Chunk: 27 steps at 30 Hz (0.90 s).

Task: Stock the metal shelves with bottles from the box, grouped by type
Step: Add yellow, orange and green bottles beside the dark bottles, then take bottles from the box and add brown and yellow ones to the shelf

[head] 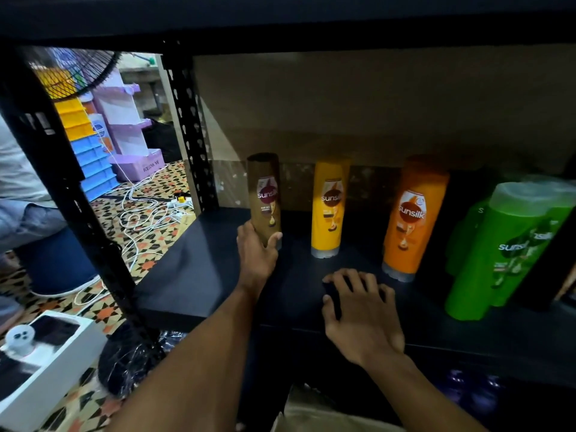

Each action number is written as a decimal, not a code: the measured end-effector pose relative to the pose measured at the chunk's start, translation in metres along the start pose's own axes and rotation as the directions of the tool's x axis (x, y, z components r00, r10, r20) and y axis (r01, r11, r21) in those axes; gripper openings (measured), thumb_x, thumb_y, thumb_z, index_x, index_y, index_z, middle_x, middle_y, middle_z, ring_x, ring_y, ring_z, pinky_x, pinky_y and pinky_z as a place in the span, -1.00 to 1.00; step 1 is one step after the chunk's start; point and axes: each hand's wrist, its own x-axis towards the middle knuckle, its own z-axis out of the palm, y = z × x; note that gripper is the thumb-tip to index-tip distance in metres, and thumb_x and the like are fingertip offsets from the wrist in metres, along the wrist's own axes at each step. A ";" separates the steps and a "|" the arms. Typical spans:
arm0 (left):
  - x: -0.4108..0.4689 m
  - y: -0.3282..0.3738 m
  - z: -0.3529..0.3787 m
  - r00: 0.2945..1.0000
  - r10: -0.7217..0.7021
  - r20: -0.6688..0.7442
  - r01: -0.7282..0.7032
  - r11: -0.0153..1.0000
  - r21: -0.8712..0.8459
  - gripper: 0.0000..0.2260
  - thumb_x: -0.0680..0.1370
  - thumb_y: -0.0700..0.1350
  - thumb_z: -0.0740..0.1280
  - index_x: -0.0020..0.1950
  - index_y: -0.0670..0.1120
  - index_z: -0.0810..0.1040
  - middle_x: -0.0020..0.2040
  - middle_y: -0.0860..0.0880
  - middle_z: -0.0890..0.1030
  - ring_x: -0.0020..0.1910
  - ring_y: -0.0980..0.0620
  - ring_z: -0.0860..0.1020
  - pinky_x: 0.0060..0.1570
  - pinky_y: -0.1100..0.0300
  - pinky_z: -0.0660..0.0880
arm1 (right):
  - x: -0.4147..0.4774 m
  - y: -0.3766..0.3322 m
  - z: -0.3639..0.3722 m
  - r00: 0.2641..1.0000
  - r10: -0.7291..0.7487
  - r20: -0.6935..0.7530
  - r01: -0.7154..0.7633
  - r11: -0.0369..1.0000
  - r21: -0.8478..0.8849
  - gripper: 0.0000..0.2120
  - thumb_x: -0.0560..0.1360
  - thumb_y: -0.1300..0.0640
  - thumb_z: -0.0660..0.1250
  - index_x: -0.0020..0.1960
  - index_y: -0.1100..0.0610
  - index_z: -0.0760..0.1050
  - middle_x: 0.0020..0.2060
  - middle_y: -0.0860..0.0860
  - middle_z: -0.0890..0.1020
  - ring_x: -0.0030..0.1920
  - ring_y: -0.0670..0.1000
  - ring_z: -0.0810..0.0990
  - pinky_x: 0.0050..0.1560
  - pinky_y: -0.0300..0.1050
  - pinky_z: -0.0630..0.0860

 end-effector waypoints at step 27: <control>-0.027 -0.001 -0.014 0.990 -0.096 -0.101 0.097 0.995 0.001 -0.20 0.50 -0.13 0.53 0.61 -0.17 0.16 0.45 -0.19 0.36 0.45 -0.16 0.37 0.47 -0.06 0.34 | -0.012 0.012 -0.005 0.997 -0.067 0.025 0.062 0.987 0.146 -0.65 0.62 -0.21 0.03 0.37 -0.18 0.27 0.33 -0.19 0.34 0.36 -0.05 0.30 0.41 -0.02 0.22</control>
